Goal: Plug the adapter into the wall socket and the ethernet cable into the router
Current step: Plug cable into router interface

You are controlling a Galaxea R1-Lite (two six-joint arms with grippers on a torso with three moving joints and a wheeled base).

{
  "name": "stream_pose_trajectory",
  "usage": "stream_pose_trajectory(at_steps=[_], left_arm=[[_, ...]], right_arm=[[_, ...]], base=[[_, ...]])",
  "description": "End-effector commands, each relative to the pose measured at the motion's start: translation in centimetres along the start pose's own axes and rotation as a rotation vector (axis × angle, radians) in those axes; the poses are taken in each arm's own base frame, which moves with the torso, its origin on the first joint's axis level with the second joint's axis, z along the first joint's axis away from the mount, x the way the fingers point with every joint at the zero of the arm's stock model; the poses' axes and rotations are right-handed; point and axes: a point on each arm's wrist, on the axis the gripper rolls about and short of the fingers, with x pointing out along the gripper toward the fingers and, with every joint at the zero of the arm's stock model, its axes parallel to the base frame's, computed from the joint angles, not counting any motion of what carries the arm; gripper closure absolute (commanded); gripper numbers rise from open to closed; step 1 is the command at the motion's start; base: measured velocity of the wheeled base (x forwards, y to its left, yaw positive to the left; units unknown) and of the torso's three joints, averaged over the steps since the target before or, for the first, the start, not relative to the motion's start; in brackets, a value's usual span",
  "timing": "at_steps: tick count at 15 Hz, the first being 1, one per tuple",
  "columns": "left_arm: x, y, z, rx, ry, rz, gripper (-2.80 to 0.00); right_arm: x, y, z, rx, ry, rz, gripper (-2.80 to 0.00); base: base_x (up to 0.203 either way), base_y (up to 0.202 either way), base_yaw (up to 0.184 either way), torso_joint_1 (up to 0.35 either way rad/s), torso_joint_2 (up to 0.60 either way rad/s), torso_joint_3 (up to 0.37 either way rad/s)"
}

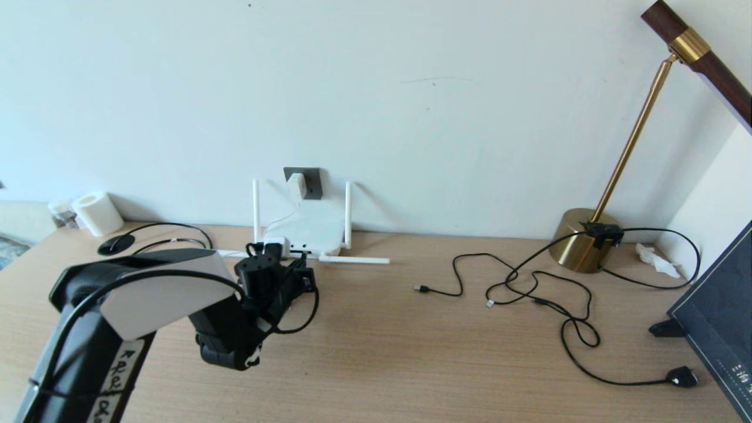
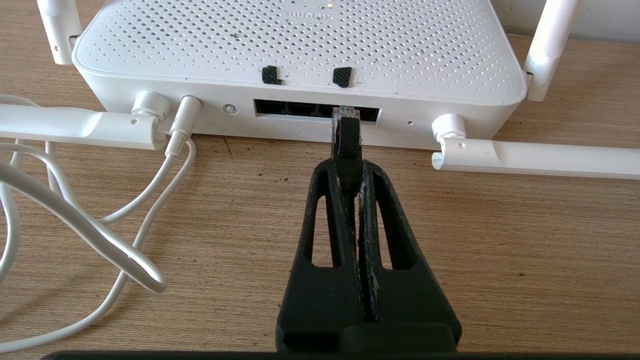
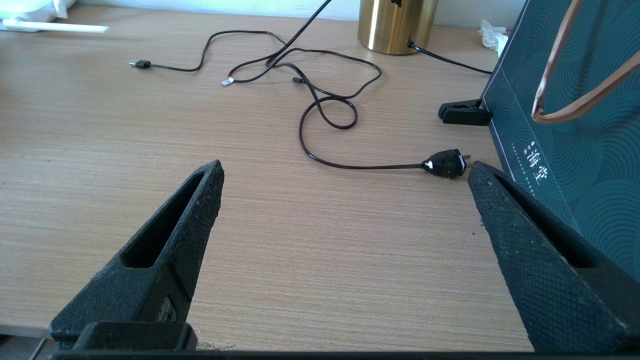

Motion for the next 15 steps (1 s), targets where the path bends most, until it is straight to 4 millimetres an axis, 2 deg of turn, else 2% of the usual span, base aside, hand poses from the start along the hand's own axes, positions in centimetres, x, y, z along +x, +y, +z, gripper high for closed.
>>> stream_pose_trajectory(at_steps=[1, 15], left_arm=[[-0.04, 0.01, 0.24, -0.002, -0.012, 0.001, 0.00], [0.13, 0.38, 0.19, -0.003, -0.010, 0.010, 0.00]], right_arm=[[0.00, 0.00, -0.01, 0.000, 0.001, 0.001, -2.80], [0.00, 0.00, -0.01, 0.000, 0.001, 0.001, -2.80]], base=[[0.000, 0.000, 0.000, 0.000, 0.00, 0.000], [0.000, 0.000, 0.000, 0.000, 0.00, 0.000]])
